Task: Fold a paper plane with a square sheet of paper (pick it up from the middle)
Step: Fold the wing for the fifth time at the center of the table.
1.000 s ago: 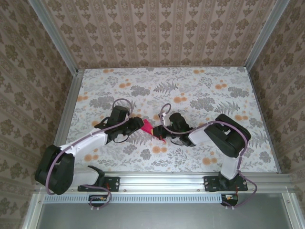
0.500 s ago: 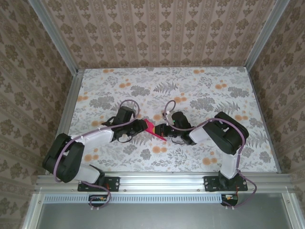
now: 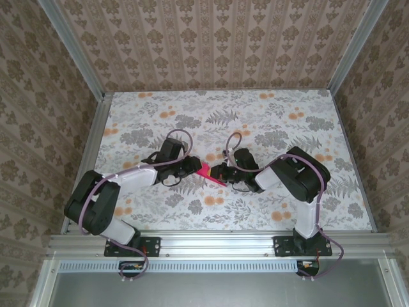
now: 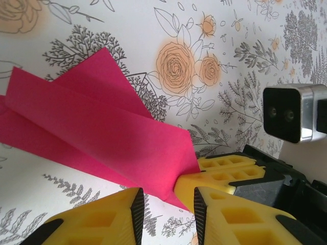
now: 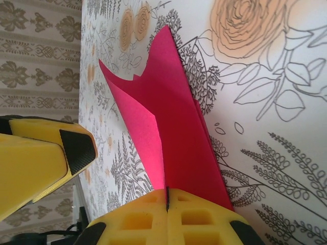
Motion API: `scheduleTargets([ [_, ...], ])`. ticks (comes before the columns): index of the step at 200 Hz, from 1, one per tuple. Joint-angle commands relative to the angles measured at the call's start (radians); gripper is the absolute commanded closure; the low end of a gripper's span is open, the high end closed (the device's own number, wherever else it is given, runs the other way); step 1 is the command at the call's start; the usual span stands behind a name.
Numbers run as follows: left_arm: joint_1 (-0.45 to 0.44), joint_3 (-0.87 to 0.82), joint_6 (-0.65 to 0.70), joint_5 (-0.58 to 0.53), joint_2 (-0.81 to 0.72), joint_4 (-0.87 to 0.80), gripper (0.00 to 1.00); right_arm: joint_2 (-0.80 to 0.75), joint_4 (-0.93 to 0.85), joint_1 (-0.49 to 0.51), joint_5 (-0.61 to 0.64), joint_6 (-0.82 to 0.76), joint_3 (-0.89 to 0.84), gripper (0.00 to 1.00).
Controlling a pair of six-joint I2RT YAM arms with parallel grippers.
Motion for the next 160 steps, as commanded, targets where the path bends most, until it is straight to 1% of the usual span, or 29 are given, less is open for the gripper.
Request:
scheduleTargets([
  [1,-0.006,0.029,0.037,0.024,0.024,0.023,0.66,0.024,0.045,-0.01,-0.057,0.079,0.02,1.0],
  [73,-0.006,0.031,0.054,0.044,0.059,0.062,0.69,0.063,0.031,-0.014,-0.143,0.153,0.062,1.0],
  [160,-0.005,0.026,0.049,0.038,0.093,0.078,0.73,0.107,0.03,-0.022,-0.149,0.19,0.071,1.0],
])
